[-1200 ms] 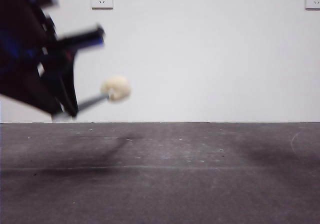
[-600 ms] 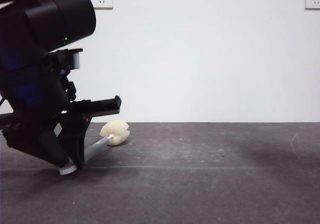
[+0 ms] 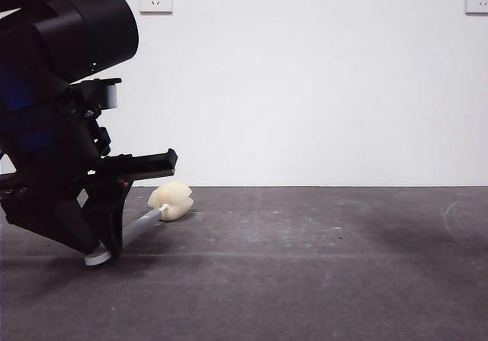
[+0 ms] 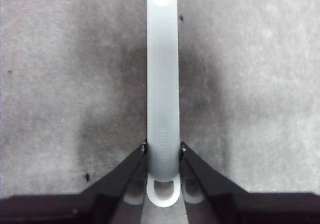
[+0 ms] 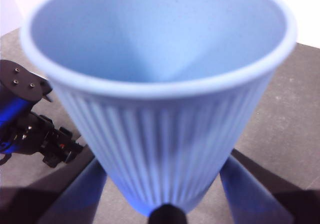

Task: Pick up the cup brush,pick up the cup,insert the brush into the cup,clean the cup,put the cup brush back,put the cup back to the fixed position on the table

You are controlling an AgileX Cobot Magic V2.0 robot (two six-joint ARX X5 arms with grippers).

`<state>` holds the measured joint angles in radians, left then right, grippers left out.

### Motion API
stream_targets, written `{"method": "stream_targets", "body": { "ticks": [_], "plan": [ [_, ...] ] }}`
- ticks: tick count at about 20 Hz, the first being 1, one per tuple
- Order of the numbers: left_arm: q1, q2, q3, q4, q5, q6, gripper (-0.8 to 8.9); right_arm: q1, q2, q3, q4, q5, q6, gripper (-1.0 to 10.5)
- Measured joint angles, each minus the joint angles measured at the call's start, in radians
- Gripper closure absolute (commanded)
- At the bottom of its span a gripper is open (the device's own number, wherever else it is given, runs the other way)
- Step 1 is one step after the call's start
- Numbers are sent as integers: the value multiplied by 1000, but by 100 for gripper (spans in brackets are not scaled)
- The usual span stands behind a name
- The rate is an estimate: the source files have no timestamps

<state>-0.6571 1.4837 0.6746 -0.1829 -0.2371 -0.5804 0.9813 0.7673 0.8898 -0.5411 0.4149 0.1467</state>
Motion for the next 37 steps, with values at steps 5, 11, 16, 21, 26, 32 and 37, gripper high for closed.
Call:
{"method": "stream_targets", "body": {
  "ticks": [5,11,16,21,26,32,37],
  "plan": [
    [0,0,0,-14,8,12,724,0,0,0,0,-23,10,963],
    [0,0,0,-22,40,13,405,0,0,0,0,-23,14,963],
    [0,-12,7,-55,64,31,405,0,0,0,0,-23,14,963],
    [0,-167,2,-163,64,61,405,0,80,0,74,-19,-10,964],
    [0,-517,2,-293,61,102,405,-29,292,-17,271,14,-39,963],
    [0,-892,2,-500,60,126,405,-109,396,-246,606,14,-42,964],
    [0,-1029,2,-607,64,126,405,-186,489,-450,881,4,-42,963]
  ]
}}
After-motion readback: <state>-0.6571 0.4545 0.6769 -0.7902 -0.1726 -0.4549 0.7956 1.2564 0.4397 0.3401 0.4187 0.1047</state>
